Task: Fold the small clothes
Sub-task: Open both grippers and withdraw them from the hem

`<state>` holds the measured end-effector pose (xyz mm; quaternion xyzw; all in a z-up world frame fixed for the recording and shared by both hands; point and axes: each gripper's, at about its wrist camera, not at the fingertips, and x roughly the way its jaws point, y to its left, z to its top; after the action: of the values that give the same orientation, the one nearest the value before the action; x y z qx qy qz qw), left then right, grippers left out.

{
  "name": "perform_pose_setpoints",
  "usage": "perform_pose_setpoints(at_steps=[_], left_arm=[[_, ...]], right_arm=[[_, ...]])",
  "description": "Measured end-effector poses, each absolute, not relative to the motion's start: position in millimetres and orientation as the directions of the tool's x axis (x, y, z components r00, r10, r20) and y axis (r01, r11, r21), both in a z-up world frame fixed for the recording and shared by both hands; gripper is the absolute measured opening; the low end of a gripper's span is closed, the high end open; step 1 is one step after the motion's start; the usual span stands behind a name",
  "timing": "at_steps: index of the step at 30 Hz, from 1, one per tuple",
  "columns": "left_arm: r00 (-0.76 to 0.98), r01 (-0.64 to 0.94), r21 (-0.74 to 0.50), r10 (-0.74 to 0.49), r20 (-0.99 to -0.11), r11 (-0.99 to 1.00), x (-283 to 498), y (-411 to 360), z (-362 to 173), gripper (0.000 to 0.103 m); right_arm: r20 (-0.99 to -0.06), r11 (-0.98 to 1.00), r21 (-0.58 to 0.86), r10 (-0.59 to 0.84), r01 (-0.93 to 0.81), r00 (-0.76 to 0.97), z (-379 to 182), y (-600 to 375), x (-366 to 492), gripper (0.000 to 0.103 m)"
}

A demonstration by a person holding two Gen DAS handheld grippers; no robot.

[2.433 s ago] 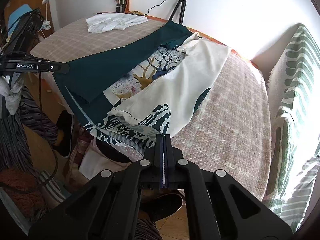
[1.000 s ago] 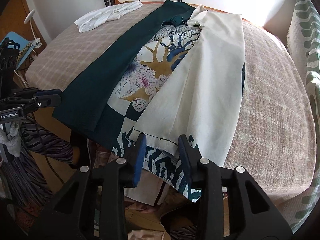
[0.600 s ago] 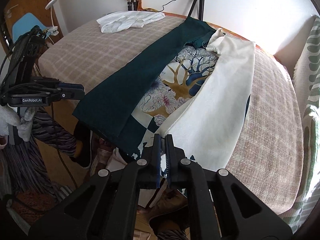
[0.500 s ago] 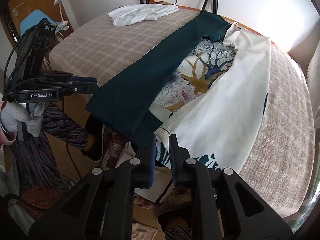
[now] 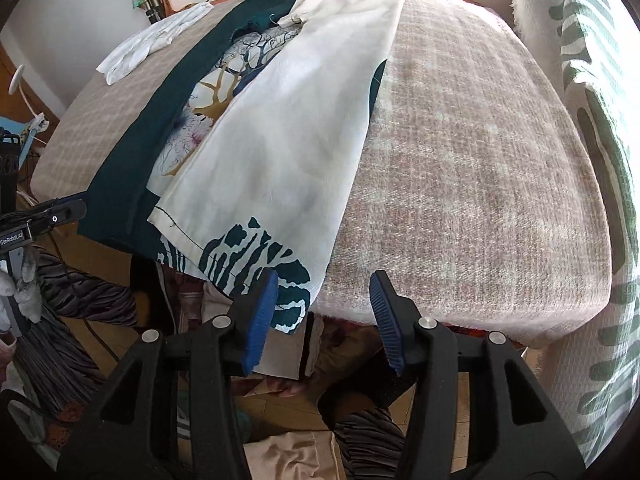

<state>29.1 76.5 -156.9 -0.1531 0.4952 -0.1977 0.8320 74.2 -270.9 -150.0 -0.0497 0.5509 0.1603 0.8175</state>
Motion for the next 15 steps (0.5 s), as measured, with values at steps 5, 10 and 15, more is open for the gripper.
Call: perform_pose_setpoints(at_steps=[5, 10, 15], left_arm=[[0.403, 0.159, -0.471, -0.492, -0.772, 0.868, 33, 73, -155, 0.051], [0.363, 0.147, -0.509, -0.525, -0.77, 0.848, 25, 80, -157, 0.052], [0.341, 0.102, -0.559, -0.557, -0.757, 0.823, 33, 81, -157, 0.051]], right_arm=[[-0.91, 0.939, 0.159, 0.259, -0.305, 0.324, -155, -279, 76, 0.051], [-0.888, 0.903, 0.323, 0.393, -0.283, 0.241, -162, -296, 77, 0.052], [-0.859, 0.872, 0.439, 0.478, -0.216, 0.184, -168, -311, 81, 0.049]])
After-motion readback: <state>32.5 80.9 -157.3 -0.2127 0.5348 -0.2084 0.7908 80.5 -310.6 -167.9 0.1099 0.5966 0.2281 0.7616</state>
